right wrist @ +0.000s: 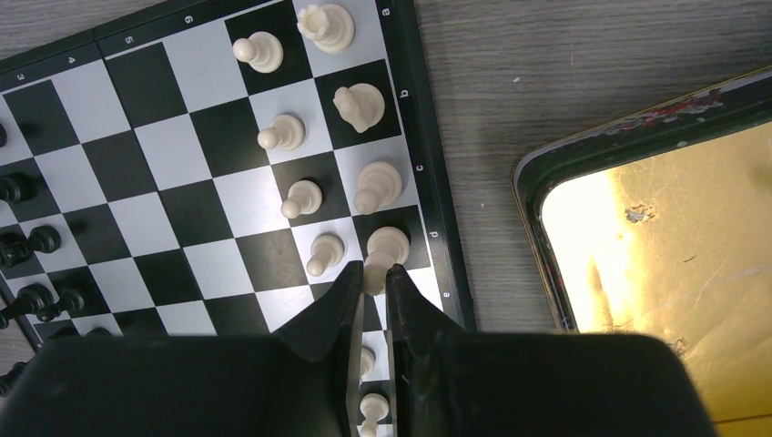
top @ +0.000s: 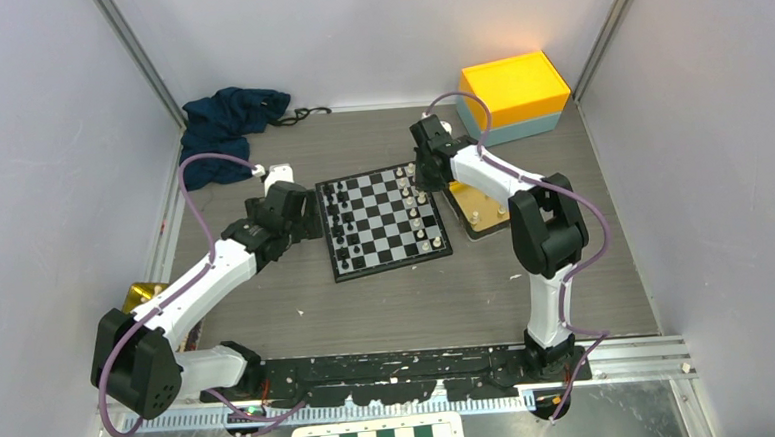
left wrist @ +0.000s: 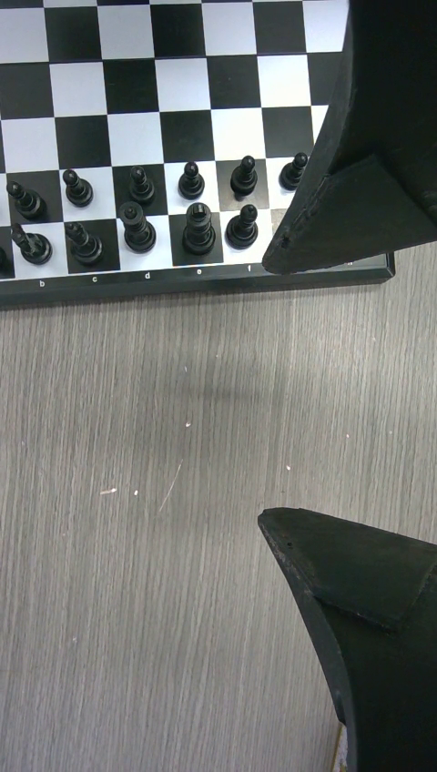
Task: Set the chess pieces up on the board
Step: Place the chess piece on the chessboard.
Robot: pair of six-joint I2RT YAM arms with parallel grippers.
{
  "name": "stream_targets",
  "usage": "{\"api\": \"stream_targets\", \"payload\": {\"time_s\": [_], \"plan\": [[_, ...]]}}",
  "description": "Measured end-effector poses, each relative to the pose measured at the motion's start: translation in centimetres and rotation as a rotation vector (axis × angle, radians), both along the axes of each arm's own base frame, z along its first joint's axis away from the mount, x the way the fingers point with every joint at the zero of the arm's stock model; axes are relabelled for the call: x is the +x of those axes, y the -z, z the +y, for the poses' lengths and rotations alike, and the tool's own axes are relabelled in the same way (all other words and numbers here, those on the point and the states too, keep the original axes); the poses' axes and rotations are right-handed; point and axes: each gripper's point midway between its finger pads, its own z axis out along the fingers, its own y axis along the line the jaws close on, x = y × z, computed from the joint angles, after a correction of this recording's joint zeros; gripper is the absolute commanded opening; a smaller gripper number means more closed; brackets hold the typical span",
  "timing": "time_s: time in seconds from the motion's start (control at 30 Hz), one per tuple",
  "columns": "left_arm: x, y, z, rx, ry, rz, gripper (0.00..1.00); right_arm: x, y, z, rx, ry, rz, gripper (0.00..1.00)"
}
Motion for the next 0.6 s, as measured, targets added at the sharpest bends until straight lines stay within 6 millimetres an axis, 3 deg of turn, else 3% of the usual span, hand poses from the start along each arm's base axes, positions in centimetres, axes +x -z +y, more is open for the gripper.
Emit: {"api": "stream_targets", "payload": {"time_s": [0.4,0.6], "plan": [[-0.01,0.01,0.00,0.000,0.000,0.000,1.00,0.04,0.08,0.03,-0.001,-0.004,0.000,0.01],[-0.01,0.01,0.00,0.000,0.000,0.000,1.00,0.02,0.08,0.04,0.000,-0.004,0.000,0.06]]}}
